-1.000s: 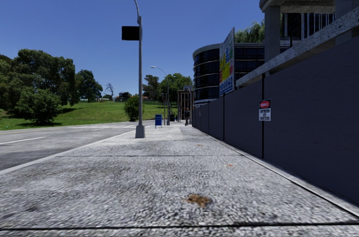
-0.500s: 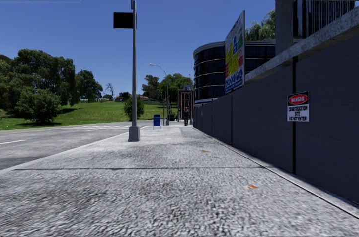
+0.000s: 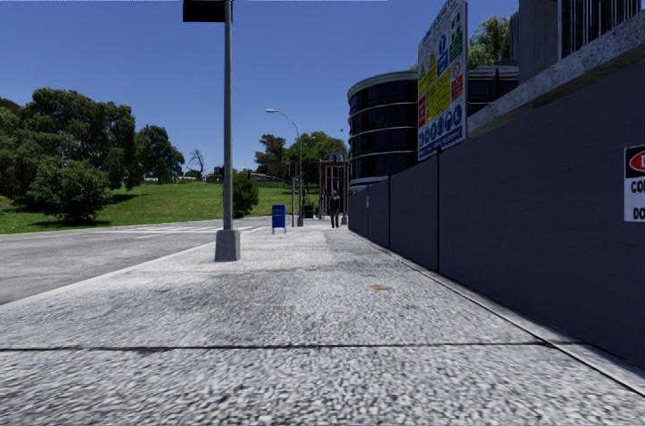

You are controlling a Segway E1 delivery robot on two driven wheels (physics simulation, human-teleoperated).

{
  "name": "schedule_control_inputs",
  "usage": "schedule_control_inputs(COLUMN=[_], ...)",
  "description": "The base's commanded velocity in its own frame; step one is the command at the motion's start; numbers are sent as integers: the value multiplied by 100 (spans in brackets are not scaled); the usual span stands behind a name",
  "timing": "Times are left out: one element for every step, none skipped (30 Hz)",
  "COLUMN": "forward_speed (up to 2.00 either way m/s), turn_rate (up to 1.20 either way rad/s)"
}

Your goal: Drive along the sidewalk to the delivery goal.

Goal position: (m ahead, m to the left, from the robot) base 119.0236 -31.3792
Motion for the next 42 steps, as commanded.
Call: schedule_control_inputs(forward_speed=[200, 200, 200, 200, 200, 200, 200, 200, 200, 200, 200, 200, 200, 200, 200, 200, 200, 200, 200, 200, 200, 200, 200, 200, 200, 200, 200, 200, 200, 200, 200, 200, 200, 200, 200, 200, 200, 200, 200, 200, 200, 200], turn_rate=[0, 0, 0, 0, 0, 0, 0, 0, 0, 0, 0, 0, 0, 0, 0, 0, 0, 0, 0, 0, 0, 0, 0, 0, 0, 0, 0, 0, 0, 0, 0, 0, 0, 0, 0, 0, 0, 0, 0, 0, 0, 0])
